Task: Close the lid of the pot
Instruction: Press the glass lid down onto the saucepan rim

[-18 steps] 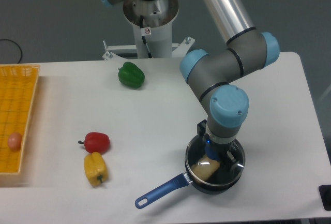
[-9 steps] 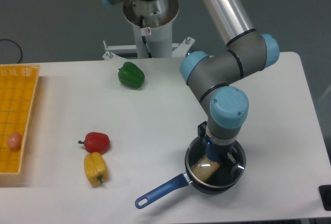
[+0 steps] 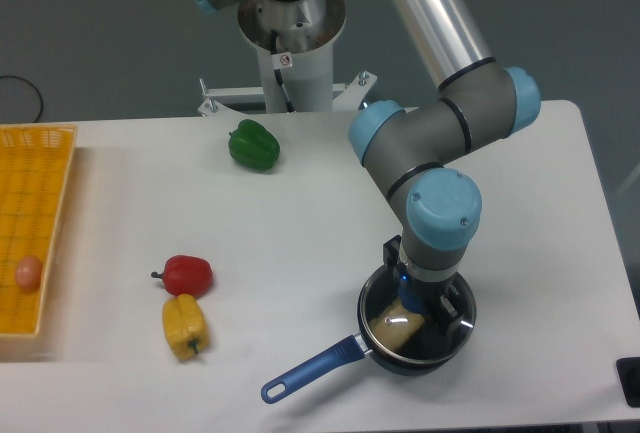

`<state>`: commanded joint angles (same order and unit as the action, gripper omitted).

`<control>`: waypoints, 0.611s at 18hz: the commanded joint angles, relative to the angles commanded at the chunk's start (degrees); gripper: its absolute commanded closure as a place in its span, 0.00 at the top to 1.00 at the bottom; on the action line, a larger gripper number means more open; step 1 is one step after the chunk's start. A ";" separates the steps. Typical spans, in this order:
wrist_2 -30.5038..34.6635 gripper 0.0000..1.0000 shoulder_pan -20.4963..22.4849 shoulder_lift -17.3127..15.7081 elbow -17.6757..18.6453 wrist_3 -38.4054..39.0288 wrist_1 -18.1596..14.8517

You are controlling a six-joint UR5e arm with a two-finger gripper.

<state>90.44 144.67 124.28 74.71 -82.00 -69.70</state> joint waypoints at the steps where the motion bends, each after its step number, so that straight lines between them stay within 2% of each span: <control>1: 0.00 0.58 0.00 0.00 0.00 0.09 0.00; 11: 0.00 0.58 0.00 0.00 0.35 0.17 0.09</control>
<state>90.44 144.67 124.28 75.06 -81.83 -69.61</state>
